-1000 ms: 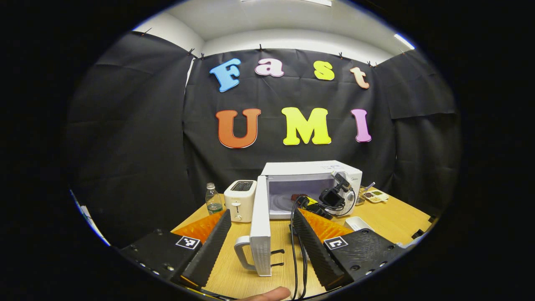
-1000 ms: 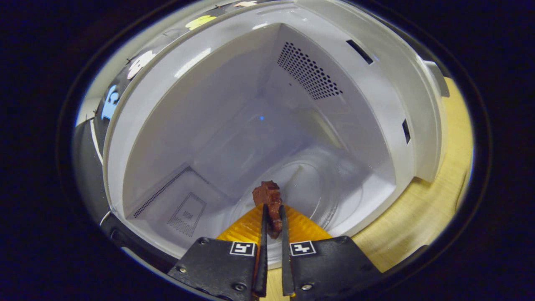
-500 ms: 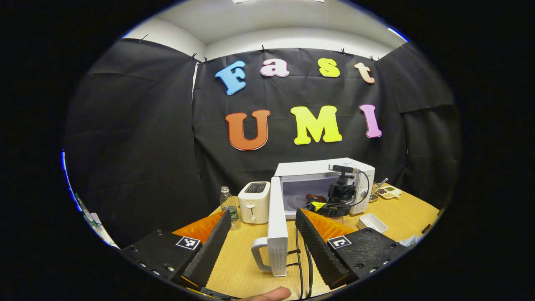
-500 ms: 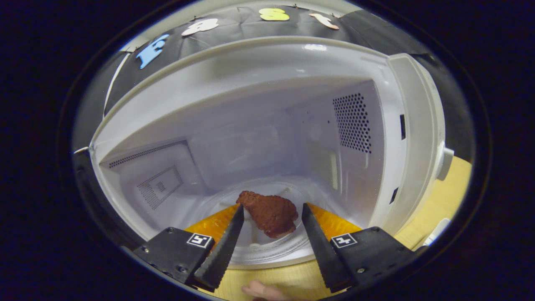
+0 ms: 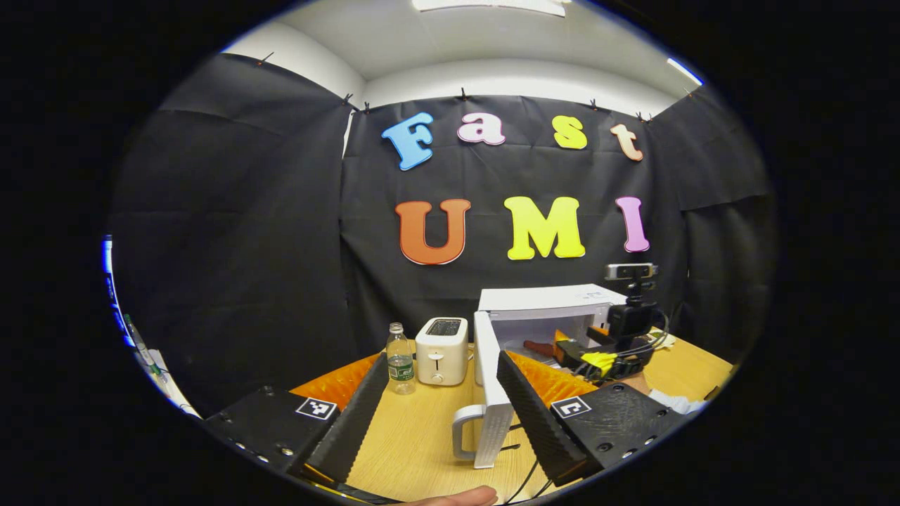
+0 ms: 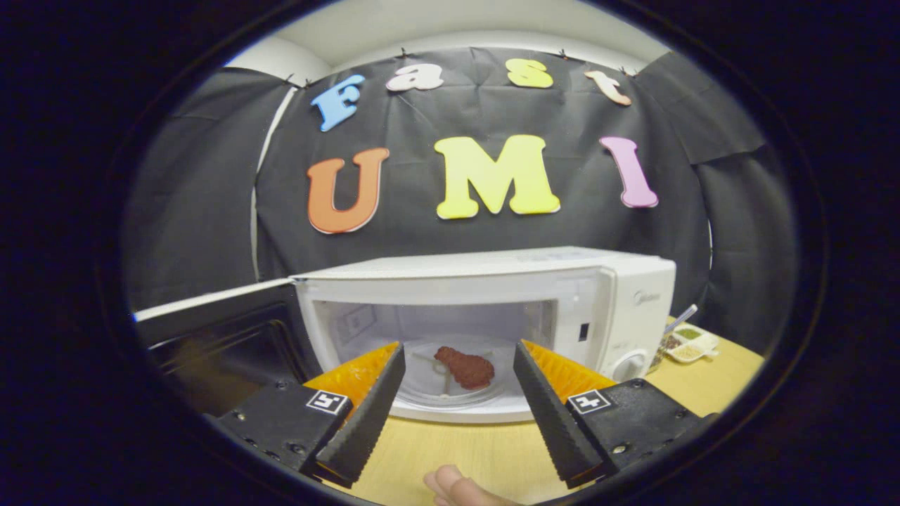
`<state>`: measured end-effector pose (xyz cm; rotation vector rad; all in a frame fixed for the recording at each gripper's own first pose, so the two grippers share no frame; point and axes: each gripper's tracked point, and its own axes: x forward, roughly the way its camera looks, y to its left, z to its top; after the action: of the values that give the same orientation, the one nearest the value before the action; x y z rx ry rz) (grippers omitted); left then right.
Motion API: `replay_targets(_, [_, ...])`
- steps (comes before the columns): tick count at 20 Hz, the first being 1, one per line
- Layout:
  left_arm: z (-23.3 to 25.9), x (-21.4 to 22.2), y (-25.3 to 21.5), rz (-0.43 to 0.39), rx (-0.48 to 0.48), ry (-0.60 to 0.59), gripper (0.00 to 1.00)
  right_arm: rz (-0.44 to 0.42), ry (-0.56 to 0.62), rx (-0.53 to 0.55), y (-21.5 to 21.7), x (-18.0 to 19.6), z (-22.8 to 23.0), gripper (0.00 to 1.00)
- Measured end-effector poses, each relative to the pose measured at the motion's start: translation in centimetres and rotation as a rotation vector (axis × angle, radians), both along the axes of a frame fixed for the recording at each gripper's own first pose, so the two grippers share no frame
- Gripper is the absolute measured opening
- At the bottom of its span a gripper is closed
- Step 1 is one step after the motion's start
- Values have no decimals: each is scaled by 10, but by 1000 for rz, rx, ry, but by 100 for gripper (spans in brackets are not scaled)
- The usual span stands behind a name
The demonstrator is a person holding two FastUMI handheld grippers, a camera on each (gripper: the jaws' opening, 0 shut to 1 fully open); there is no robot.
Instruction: Open the microwave oven with the left hand, put the food in, and close the microwave oven.
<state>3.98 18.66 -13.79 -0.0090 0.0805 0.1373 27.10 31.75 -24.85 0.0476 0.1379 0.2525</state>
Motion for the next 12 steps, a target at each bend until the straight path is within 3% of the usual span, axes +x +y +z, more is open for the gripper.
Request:
replay_targets(1, [0, -1, 3, 6, 8, 1, 95, 12, -31, -7, -9, -16, 16, 99])
replay_targets(2, [1, -3, 4, 7, 11, -4, 95, 2, -56, -23, -21, -31, 31, 91])
replay_targets(5, [-1, -8, 3, -21, -9, -23, 94, -26, -101, -97, -56, -78, 63, 98])
replay_targets(6, [-4, -7, 5, -27, -17, -20, 88, -19, -106, -102, -64, -96, 71, 99])
replay_targets(8, [-11, -7, 14, -22, -38, -14, 88, 10, -107, -105, -78, -128, 86, 98])
replay_targets(9, [-13, -7, 18, -19, -47, -29, 94, 16, -105, -107, -88, -144, 92, 99])
replay_targets(10, [-18, -4, 23, -13, -53, -29, 89, 21, -109, -108, -98, -159, 97, 93])
replay_targets(11, [-25, -3, 29, 4, -61, -22, 74, 29, -121, -107, -105, -175, 105, 100])
replay_targets(12, [-30, -1, 38, 26, -59, -19, 88, 39, -135, -106, -112, -191, 112, 95])
